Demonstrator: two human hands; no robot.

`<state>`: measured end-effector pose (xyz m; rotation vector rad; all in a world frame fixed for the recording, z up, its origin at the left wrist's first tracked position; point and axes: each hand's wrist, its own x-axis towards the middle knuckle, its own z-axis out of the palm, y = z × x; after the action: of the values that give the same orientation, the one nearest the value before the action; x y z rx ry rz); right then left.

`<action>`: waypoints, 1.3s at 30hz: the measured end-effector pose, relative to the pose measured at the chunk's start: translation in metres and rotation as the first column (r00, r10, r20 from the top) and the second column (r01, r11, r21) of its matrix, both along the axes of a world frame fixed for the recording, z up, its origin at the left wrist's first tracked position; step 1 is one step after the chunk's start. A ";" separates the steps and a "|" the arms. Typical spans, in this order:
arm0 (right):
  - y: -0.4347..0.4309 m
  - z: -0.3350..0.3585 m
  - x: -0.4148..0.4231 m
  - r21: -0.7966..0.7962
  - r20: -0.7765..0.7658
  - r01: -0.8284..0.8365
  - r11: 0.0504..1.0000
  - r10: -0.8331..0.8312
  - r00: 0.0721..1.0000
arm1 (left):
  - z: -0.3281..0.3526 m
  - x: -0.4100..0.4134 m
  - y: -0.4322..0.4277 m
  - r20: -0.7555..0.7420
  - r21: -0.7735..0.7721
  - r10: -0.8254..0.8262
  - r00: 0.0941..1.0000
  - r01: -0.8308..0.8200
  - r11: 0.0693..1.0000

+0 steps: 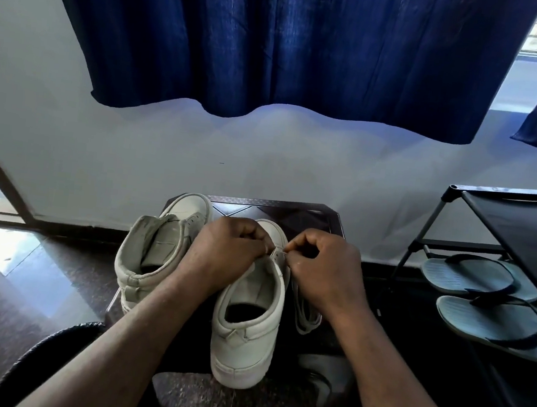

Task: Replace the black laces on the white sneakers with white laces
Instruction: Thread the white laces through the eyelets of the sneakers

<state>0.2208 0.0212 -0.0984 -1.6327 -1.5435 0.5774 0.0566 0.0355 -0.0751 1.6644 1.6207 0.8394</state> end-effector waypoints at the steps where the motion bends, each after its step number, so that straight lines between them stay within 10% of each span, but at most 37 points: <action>1: 0.001 -0.001 0.000 0.007 0.002 -0.012 1.000 0.012 1.000 | 0.000 0.000 0.000 -0.028 0.017 -0.003 1.000 0.003 1.000; 22: 0.014 -0.012 0.011 -0.019 -0.039 -0.102 0.995 0.101 0.994 | -0.015 0.003 0.008 -0.298 0.205 0.003 0.955 0.061 0.977; 28: 0.014 -0.014 0.006 -0.002 -0.014 -0.059 0.998 0.059 0.998 | -0.015 -0.005 0.011 0.090 0.121 0.138 0.986 -0.149 0.982; 39: 0.023 -0.013 -0.007 -0.023 -0.299 -0.120 0.992 0.108 0.948 | -0.007 -0.007 0.001 0.265 0.093 0.021 0.964 -0.047 0.995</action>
<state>0.2135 0.0439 -0.1117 -1.4161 -1.4145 0.8803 0.0501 0.0360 -0.0821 1.5188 1.4471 1.1239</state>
